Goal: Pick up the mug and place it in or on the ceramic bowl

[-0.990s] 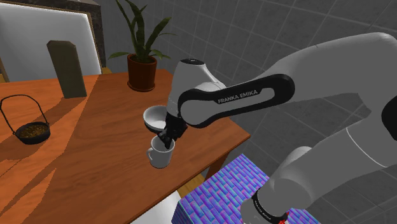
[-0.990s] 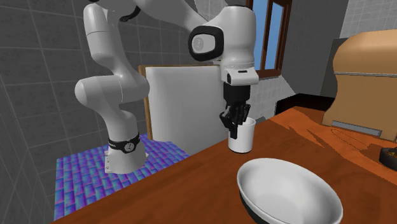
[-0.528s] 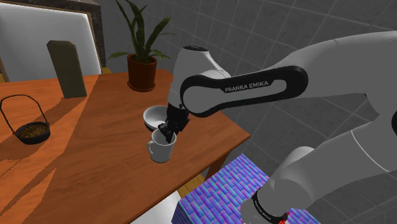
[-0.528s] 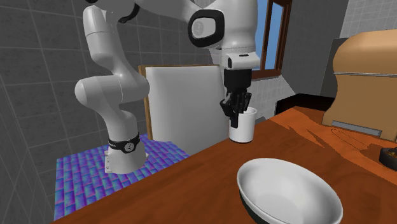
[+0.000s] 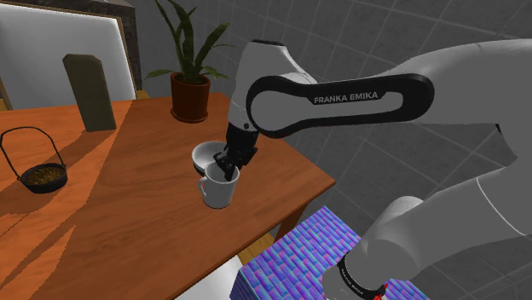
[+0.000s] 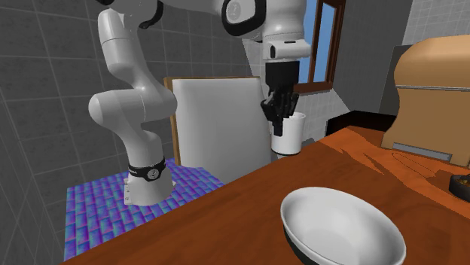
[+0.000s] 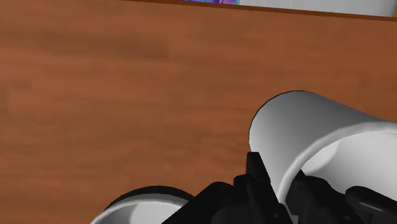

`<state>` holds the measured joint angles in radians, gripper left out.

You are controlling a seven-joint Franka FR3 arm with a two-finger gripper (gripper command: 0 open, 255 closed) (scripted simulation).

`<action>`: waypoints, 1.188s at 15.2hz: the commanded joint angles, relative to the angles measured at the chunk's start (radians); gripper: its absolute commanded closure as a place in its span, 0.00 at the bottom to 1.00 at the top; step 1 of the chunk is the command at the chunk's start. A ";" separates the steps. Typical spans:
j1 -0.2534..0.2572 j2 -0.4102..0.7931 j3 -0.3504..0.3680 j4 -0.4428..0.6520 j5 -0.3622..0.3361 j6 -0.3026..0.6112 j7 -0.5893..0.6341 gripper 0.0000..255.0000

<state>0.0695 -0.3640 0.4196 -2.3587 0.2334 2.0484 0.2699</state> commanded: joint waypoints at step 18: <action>-0.104 0.245 -0.094 0.376 -0.123 -0.156 -0.106 1.00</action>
<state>-0.0245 -0.1464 0.3345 -2.0195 0.1212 1.9039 0.1771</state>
